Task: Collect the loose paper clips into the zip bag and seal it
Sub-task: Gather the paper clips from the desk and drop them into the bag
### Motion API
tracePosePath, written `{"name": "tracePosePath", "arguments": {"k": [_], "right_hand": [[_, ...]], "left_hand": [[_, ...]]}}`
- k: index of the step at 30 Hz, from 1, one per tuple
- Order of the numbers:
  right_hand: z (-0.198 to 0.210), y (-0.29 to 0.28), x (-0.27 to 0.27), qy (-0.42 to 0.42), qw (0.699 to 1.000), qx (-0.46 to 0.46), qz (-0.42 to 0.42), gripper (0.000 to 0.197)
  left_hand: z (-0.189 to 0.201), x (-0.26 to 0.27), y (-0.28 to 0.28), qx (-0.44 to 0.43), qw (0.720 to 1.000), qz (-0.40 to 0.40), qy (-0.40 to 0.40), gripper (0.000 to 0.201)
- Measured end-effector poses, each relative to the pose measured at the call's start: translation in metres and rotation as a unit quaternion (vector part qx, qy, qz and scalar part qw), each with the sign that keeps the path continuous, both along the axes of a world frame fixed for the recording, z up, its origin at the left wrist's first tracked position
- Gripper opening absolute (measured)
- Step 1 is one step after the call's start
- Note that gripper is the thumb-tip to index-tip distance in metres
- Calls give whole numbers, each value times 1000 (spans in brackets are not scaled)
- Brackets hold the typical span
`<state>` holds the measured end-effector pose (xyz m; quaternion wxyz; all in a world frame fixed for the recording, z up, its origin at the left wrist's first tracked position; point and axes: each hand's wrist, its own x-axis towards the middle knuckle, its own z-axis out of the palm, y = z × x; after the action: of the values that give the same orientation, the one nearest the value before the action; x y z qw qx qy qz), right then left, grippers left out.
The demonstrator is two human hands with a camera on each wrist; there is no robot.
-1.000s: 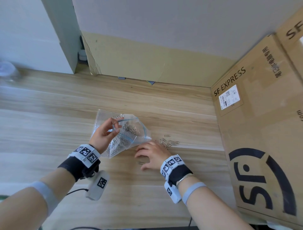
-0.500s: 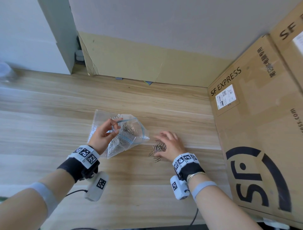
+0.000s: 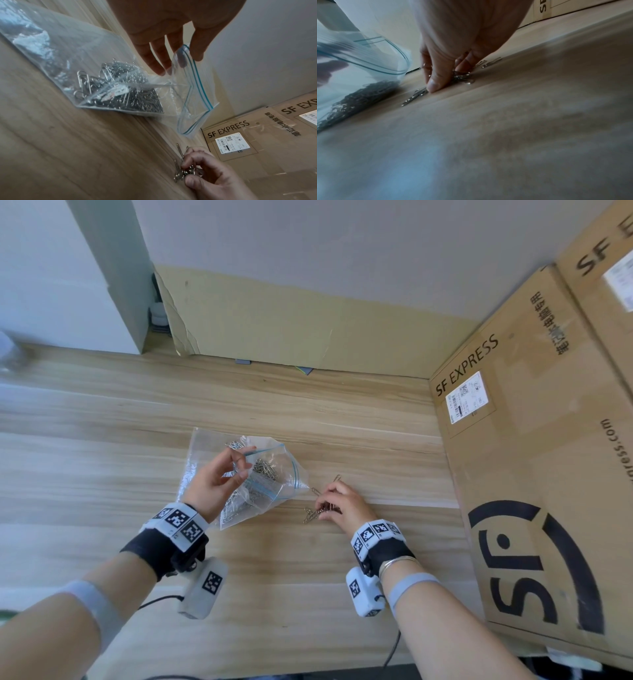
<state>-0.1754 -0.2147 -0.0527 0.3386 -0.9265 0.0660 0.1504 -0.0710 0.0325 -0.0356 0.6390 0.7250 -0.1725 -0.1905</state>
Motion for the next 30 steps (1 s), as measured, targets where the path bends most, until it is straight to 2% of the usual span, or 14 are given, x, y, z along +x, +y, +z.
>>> {"name": "tracePosePath", "arguments": {"k": [9,15,21,25,28,30], "right_hand": [[8,1,12,-7,1000,-17,16,8],[8,0,18,-23,1000,-15,-13,8],[42,2,32,-56,998,6,-14,8],[67,24,56,-116,991,33,58,8],[63,51,74,-153,981,34,114,8],[58,65,82,-146,979,30,135,12]], "left_hand": [[-2,3,-2,-1,1000,-2,12,33],[-3,3,-4,0,1000,-4,19,35],[-1,4,-6,-11,999,-2,31,33],[-1,4,-8,-13,999,-8,30,29],[0,4,-9,-26,999,-11,31,27],[1,4,-7,-41,998,-13,38,18]]}}
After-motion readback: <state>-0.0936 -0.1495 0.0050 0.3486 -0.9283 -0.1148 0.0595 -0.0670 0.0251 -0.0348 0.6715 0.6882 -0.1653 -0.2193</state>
